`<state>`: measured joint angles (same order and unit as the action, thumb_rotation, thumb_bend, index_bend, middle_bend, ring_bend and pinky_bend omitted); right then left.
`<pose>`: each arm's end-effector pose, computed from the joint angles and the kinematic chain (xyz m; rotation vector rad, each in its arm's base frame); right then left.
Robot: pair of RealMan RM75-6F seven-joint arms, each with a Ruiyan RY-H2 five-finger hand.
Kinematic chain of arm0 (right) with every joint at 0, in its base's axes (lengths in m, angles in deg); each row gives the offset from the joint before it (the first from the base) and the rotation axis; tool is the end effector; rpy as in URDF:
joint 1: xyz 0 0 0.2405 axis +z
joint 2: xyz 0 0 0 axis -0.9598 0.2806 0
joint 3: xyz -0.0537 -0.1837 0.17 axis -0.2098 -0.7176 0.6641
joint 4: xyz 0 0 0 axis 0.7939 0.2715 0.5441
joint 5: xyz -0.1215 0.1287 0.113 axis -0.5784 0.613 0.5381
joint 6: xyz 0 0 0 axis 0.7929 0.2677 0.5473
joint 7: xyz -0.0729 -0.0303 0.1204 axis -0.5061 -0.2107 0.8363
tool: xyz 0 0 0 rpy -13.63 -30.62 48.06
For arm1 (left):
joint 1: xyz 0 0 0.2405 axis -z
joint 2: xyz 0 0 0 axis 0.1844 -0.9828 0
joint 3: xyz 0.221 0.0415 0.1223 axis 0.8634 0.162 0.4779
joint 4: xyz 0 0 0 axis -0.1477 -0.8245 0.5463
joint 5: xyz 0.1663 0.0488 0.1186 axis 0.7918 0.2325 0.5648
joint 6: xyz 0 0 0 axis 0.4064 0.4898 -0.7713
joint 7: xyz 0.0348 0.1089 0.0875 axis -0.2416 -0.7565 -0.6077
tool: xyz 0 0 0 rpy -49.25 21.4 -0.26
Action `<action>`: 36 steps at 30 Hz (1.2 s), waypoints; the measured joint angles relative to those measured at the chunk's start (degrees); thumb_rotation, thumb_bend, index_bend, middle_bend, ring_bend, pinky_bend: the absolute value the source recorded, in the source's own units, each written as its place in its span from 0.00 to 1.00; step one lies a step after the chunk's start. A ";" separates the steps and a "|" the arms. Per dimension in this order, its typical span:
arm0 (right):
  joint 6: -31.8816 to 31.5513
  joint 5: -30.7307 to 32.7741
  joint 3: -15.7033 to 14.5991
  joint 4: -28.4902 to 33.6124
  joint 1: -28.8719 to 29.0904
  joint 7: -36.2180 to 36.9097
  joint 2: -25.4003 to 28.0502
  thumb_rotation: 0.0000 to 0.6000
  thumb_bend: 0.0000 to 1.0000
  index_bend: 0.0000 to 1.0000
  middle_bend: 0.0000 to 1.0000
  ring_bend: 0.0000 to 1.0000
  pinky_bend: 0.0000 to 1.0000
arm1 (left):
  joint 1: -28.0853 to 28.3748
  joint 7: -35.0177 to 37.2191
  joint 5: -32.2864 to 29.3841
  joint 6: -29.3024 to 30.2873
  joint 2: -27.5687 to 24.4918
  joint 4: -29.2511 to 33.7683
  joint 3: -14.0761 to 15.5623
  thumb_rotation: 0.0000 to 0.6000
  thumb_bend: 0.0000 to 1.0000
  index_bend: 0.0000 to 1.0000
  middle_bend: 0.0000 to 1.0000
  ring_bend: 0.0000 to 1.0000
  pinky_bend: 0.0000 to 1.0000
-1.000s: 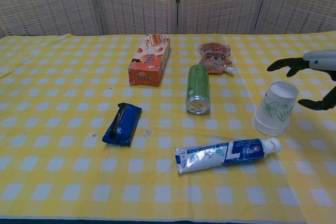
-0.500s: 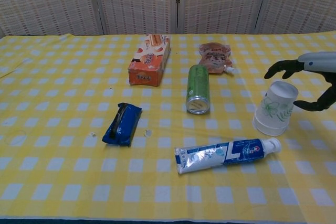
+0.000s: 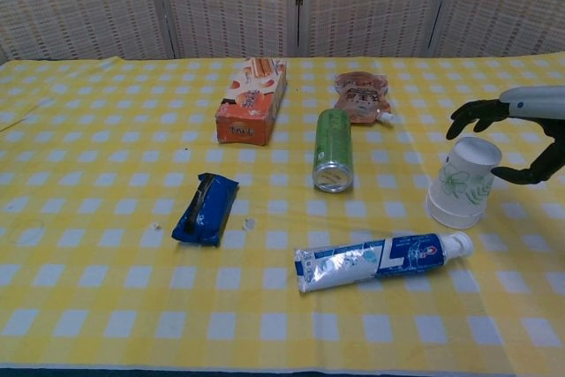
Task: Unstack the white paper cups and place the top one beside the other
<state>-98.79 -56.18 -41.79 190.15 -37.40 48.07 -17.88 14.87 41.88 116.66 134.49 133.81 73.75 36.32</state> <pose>-0.2134 -0.2980 0.0601 1.8636 -1.2015 0.6377 -0.3258 0.1762 0.1357 -1.3881 -0.8123 -0.9401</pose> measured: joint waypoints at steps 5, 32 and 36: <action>0.09 0.23 -0.04 -0.35 0.54 0.64 -0.18 1.00 0.49 0.25 0.08 0.13 0.06 | 0.00 0.02 -0.36 -0.40 -0.02 -0.04 0.02 1.00 0.57 0.16 0.11 0.09 0.01; -4.18 -7.61 1.11 6.60 -1.88 10.29 6.91 1.00 0.49 0.31 0.11 0.14 0.06 | 0.17 -0.08 -0.49 -0.66 0.01 -0.08 -0.16 1.00 0.57 0.17 0.11 0.09 0.00; -4.18 -10.67 1.96 8.46 -2.48 15.05 9.29 1.00 0.49 0.31 0.11 0.14 0.06 | 0.09 -0.01 -0.41 -0.55 -0.01 -0.10 -0.08 1.00 0.57 0.16 0.11 0.09 0.00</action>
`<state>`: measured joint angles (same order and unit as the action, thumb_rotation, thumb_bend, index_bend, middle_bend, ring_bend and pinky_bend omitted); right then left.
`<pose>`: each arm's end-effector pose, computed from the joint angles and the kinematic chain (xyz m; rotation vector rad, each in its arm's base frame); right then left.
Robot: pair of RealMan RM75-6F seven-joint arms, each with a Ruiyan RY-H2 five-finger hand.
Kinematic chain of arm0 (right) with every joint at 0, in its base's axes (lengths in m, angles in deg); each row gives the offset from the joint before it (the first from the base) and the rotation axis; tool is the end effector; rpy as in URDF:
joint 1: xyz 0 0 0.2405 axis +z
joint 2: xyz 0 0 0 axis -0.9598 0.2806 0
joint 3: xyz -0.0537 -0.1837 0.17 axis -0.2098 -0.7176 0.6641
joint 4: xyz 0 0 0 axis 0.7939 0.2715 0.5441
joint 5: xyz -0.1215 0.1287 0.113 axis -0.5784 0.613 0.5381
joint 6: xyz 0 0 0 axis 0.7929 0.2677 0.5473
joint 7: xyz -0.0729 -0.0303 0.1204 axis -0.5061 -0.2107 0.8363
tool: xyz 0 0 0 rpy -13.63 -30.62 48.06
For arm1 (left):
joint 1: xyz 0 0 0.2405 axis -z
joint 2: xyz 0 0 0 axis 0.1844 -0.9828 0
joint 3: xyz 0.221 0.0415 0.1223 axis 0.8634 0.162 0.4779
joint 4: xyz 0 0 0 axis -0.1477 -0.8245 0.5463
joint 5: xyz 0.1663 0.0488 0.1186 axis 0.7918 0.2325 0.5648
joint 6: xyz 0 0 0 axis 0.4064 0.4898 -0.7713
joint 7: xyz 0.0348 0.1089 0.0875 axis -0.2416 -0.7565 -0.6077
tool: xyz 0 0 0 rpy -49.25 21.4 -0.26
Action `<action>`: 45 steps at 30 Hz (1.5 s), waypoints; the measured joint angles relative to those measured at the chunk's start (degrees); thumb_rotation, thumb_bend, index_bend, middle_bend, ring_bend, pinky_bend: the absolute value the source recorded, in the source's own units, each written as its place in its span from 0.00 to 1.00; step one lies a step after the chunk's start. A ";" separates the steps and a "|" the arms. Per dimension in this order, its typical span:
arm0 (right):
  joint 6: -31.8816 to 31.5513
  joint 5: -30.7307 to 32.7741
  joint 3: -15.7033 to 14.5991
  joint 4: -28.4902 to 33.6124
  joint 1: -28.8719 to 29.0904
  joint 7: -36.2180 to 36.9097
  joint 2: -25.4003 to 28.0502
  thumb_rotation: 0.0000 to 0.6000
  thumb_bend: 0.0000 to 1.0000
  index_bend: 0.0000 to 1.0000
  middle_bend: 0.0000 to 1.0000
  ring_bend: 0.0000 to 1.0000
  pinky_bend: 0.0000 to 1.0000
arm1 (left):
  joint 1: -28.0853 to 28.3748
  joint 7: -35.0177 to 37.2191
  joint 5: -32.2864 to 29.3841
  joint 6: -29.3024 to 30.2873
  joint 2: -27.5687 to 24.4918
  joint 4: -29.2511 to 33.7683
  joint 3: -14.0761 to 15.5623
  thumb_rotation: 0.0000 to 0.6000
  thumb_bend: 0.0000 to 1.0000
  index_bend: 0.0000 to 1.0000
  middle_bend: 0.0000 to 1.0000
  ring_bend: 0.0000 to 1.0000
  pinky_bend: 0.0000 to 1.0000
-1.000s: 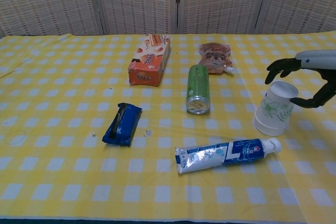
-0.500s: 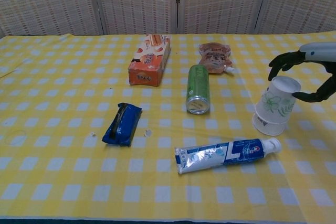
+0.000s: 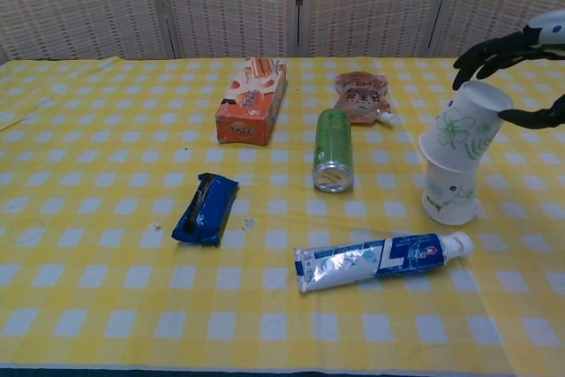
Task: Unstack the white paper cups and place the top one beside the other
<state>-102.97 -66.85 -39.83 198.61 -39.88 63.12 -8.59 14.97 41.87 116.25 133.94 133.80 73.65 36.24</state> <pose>-0.1832 -0.2883 0.1071 1.8095 -1.2551 0.8934 -0.3272 0.1772 0.1354 -1.3877 -0.8185 -0.9310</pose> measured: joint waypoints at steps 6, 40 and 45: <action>0.61 -3.55 1.07 1.66 -0.27 4.91 2.49 1.00 0.49 0.31 0.11 0.14 0.06 | -0.24 0.27 -0.02 0.42 -0.18 0.02 -0.04 1.00 0.57 0.17 0.11 0.09 0.00; 8.80 6.34 -0.26 -11.60 7.69 -1.86 -12.17 1.00 0.49 0.32 0.11 0.14 0.06 | -0.55 1.94 -0.63 -0.26 0.78 -2.14 0.15 1.00 0.57 0.17 0.11 0.09 0.00; 9.13 7.56 -0.82 -12.51 8.24 -2.98 -13.04 1.00 0.49 0.32 0.11 0.13 0.06 | -0.58 2.06 -0.73 -0.44 0.91 -2.38 0.21 1.00 0.57 0.17 0.11 0.09 0.00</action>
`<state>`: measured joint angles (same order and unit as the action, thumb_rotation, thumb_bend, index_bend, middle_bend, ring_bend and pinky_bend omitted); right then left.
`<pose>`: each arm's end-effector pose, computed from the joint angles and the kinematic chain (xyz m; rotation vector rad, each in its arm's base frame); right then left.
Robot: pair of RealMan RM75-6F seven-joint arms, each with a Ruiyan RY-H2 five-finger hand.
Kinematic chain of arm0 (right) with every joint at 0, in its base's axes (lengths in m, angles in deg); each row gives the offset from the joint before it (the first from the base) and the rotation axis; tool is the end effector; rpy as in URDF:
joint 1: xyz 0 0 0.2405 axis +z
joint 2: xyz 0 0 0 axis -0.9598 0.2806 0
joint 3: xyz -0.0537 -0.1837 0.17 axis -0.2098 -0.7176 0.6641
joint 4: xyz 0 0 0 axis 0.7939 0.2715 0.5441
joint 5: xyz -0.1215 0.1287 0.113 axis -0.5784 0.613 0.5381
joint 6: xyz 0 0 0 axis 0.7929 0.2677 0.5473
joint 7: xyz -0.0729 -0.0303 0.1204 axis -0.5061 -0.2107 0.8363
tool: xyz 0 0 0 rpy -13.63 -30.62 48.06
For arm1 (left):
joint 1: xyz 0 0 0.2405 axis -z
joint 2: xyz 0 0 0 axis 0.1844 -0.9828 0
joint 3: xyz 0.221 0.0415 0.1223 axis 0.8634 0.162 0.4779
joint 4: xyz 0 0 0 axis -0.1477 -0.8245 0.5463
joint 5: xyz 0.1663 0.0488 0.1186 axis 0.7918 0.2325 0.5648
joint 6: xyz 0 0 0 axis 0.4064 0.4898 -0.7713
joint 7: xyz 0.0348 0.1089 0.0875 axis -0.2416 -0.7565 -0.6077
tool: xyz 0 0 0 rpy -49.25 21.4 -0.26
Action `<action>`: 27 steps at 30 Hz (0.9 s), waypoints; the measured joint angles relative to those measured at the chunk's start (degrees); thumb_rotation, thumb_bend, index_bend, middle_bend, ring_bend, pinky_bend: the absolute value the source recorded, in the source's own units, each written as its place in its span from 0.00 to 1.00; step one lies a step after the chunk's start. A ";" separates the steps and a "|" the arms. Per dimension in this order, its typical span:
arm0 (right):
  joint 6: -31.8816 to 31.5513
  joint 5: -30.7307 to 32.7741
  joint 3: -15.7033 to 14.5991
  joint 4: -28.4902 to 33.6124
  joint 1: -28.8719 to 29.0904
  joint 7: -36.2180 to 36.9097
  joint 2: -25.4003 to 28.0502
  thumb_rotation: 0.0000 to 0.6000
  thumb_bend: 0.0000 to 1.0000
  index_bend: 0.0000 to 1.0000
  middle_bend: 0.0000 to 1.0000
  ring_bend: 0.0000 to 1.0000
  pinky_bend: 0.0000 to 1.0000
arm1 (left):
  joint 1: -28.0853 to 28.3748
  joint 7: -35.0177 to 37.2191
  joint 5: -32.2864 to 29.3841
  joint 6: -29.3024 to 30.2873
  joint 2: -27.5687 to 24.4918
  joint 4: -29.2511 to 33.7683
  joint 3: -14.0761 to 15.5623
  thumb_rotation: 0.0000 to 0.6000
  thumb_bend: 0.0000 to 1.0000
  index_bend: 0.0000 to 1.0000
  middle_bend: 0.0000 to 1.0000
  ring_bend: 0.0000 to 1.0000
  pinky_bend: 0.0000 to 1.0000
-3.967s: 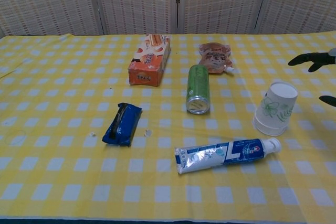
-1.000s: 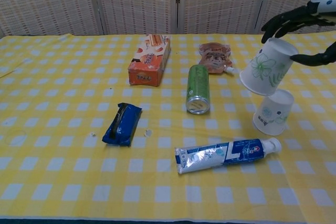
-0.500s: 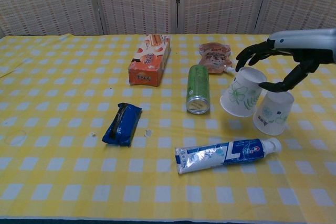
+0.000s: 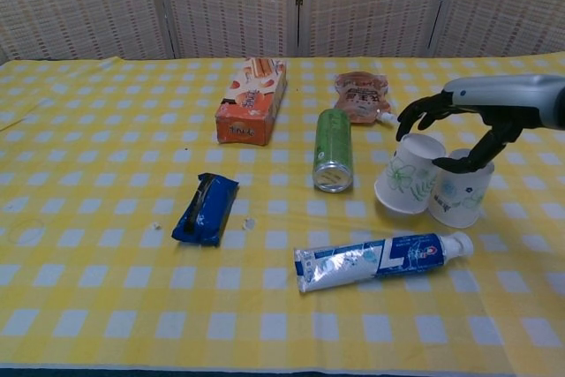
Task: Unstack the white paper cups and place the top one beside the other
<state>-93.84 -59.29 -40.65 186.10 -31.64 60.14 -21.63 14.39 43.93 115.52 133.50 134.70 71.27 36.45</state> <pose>-0.1811 -0.3197 0.0367 1.9242 -1.3263 0.7728 -0.3375 0.1736 0.1335 -1.3733 -0.8451 -0.9176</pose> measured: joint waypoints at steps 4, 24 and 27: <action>0.18 0.74 -0.32 -0.35 0.40 -0.69 -0.48 1.00 0.49 0.32 0.11 0.14 0.06 | 0.06 0.07 0.01 -0.11 0.08 -0.08 -0.01 1.00 0.57 0.17 0.11 0.09 0.00; -0.46 1.97 -1.00 -0.91 1.47 -2.60 -1.83 1.00 0.49 0.22 0.10 0.12 0.06 | 0.02 0.89 -0.36 -0.62 0.74 -1.38 0.08 1.00 0.57 0.17 0.11 0.09 0.00; -0.93 1.66 -0.99 -0.71 1.27 -2.48 -1.65 1.00 0.49 0.17 0.10 0.12 0.06 | 0.04 0.97 -0.36 -0.55 0.77 -1.42 0.00 1.00 0.57 0.17 0.11 0.09 0.00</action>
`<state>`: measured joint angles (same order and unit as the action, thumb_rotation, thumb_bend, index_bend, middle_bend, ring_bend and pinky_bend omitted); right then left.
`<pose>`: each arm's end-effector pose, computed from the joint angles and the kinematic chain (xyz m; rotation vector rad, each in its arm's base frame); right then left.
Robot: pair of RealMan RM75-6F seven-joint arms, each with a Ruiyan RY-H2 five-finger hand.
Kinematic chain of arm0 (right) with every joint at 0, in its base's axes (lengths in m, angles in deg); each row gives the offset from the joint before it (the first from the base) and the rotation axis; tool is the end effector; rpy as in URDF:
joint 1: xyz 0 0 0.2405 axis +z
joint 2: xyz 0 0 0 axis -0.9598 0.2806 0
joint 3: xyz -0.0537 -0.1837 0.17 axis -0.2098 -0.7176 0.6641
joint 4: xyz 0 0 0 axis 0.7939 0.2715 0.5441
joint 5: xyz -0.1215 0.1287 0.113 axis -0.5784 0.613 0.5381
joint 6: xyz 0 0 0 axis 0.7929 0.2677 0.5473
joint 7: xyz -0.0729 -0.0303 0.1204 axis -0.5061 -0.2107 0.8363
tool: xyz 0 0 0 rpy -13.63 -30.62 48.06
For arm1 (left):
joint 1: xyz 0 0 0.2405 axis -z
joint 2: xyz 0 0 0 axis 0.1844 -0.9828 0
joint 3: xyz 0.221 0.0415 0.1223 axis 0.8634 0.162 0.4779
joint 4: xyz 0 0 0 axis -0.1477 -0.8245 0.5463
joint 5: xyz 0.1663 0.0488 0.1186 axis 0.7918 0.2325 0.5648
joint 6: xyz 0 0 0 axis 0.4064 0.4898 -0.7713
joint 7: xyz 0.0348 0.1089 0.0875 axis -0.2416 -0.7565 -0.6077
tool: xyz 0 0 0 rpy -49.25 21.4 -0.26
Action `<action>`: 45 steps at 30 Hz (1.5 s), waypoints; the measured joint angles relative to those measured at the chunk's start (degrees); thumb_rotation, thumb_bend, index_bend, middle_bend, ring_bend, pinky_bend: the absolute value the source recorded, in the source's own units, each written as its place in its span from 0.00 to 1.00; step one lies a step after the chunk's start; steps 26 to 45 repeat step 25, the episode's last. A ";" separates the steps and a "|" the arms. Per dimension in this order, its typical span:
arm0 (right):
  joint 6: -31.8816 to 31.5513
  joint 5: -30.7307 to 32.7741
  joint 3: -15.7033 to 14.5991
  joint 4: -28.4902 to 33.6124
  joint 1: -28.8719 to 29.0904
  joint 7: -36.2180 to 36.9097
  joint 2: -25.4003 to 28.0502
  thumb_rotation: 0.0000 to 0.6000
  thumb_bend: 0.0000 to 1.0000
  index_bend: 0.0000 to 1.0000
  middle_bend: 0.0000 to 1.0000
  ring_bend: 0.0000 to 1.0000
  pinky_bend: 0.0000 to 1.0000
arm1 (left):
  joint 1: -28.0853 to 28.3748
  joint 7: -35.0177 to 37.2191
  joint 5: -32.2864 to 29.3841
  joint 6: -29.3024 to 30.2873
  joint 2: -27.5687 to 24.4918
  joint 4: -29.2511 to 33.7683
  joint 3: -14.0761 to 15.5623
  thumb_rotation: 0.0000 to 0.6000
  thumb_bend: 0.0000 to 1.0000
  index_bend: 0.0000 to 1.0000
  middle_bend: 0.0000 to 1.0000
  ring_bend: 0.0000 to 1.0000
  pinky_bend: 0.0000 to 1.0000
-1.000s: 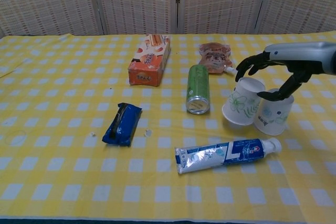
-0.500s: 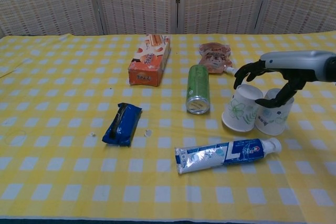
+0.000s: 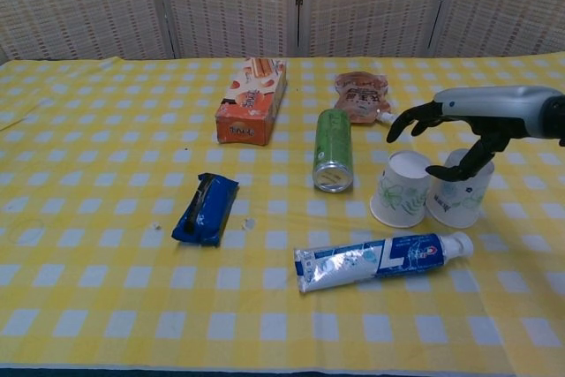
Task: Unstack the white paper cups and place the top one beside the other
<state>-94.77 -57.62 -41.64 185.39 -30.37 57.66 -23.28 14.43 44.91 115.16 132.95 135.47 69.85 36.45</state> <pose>-0.1787 -0.3205 0.0284 1.9401 -1.2995 0.7546 -0.3419 0.1740 0.1306 -1.3703 -0.8585 -0.9133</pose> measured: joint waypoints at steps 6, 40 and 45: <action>-3.07 -2.67 0.14 2.27 -1.74 1.14 2.06 1.00 0.49 0.13 0.09 0.12 0.06 | 0.04 0.06 0.10 0.36 -0.33 0.16 -0.25 1.00 0.57 0.17 0.11 0.09 0.00; -42.07 -28.12 -7.97 0.62 -25.34 0.08 5.23 1.00 0.49 0.13 0.06 0.10 0.05 | 0.58 -1.75 2.07 1.77 -0.67 2.43 -0.36 1.00 0.57 0.16 0.11 0.09 0.00; -42.07 -28.12 -7.97 0.62 -25.34 0.08 5.23 1.00 0.49 0.13 0.06 0.10 0.05 | 0.58 -1.75 2.07 1.77 -0.67 2.43 -0.36 1.00 0.57 0.16 0.11 0.09 0.00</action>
